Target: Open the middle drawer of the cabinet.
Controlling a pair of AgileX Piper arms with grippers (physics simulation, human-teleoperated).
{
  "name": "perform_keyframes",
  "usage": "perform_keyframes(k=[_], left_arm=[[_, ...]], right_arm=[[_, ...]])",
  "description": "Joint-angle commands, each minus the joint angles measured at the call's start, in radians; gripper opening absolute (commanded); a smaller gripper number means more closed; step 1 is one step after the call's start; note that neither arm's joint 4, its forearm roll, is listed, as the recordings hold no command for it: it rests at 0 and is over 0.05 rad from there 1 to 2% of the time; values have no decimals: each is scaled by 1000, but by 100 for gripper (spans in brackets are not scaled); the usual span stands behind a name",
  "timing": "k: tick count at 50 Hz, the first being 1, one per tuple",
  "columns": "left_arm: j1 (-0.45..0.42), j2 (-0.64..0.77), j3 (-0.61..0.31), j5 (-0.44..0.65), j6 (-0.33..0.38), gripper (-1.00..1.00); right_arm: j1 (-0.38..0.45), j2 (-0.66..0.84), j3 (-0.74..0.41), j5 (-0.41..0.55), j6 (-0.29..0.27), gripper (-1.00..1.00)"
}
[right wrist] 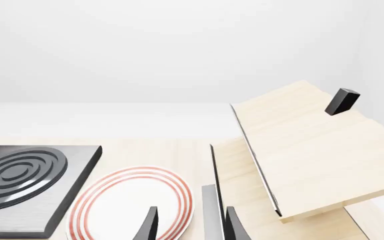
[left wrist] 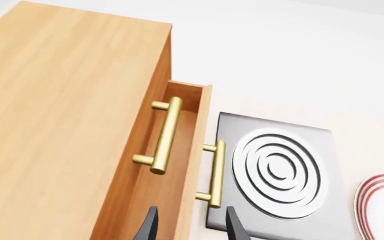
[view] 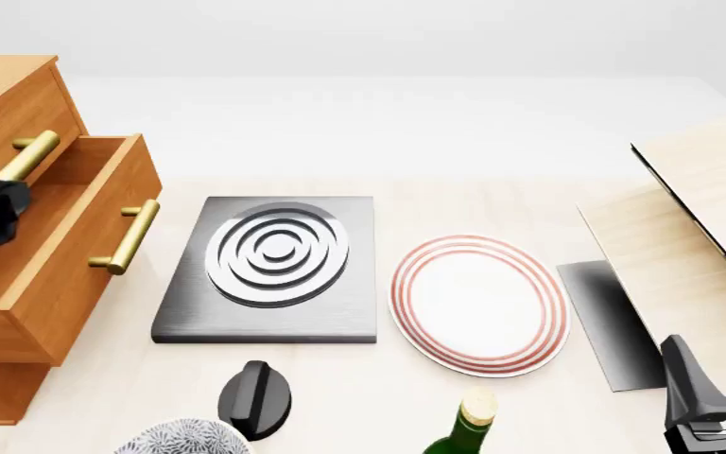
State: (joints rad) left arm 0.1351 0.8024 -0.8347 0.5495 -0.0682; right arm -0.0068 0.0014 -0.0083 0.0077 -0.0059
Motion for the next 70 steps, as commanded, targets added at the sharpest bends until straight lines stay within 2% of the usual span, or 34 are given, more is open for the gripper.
perform_keyframes(k=[1, 16, 70], left_arm=[[21, -48, 7, 7, 12, 100], [25, -27, 33, -20, 31, 100], [15, 5, 74, -25, 17, 100]], right_arm=[[2, 1, 2, -2, 1, 100], [2, 0, 2, -2, 2, 100], [2, 1, 2, -2, 0, 100]])
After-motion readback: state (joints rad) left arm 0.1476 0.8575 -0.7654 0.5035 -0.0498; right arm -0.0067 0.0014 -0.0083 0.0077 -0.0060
